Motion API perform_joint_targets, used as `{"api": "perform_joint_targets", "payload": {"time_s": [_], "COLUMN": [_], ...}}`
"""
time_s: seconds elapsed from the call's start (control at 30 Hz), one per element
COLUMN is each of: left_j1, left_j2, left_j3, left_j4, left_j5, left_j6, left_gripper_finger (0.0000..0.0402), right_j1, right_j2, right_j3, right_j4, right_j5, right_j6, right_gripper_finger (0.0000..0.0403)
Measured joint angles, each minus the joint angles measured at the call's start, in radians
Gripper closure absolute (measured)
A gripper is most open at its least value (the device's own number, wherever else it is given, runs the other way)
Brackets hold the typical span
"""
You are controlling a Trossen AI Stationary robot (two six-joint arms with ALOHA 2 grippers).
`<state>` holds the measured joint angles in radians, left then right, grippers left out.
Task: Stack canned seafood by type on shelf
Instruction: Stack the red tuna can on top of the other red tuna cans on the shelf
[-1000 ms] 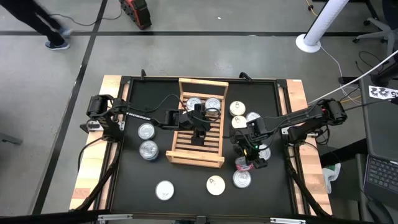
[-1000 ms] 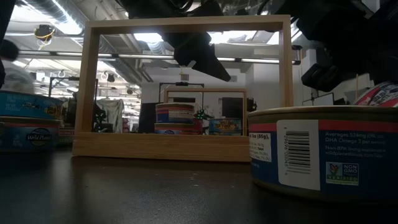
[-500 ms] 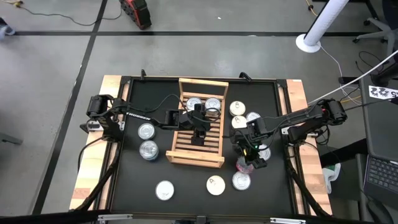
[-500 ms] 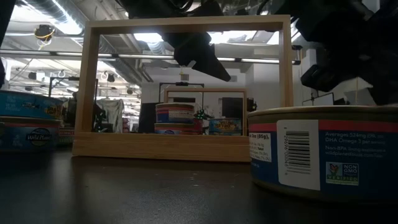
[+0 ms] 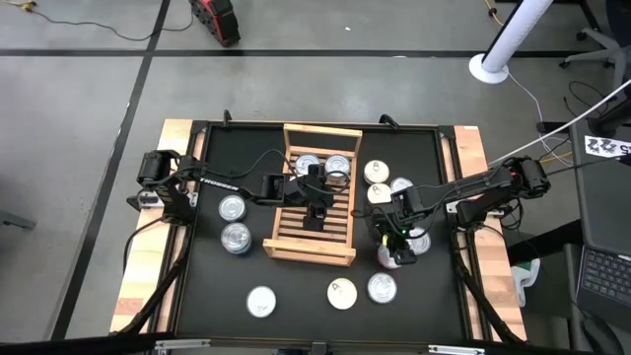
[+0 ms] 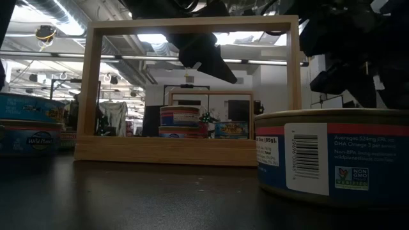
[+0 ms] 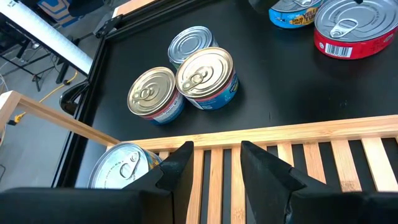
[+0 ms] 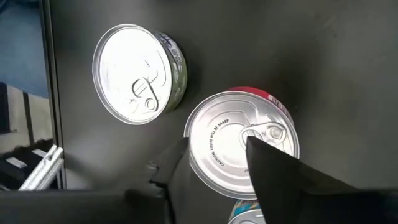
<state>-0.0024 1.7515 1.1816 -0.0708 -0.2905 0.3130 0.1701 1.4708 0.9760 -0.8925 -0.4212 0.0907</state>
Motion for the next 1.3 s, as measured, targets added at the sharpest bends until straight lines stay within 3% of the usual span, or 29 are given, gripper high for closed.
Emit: {"api": "perform_joint_targets", "payload": {"time_s": [0.2,0.37,0.6,0.8,1.1,1.3], "left_j1": [0.000,0.000,0.000,0.000,0.000,0.000], "left_j2": [0.000,0.000,0.000,0.000,0.000,0.000], "left_j3": [0.000,0.000,0.000,0.000,0.000,0.000], "left_j4": [0.000,0.000,0.000,0.000,0.000,0.000], "left_j5": [0.000,0.000,0.000,0.000,0.000,0.000], "left_j6": [-0.001,0.000,-0.001,0.003,0.007,0.008], "left_gripper_finger": [0.0274,0.0274,0.0274,0.0274,0.0274,0.0274], "right_j1": [0.037,0.144,0.305,0.420,0.540,0.560], "right_j2": [0.000,0.000,0.000,0.000,0.003,0.011], "right_j3": [0.000,0.000,-0.022,-0.084,-0.178,-0.218], "right_j4": [-0.002,-0.007,-0.023,0.025,0.167,0.190], "right_j5": [0.007,0.071,0.333,0.397,0.582,0.654], "right_j6": [0.008,-0.024,0.044,0.210,0.279,0.304], "right_gripper_finger": [0.0188,0.0174,0.0173,0.0173,0.0175,0.0226]}}
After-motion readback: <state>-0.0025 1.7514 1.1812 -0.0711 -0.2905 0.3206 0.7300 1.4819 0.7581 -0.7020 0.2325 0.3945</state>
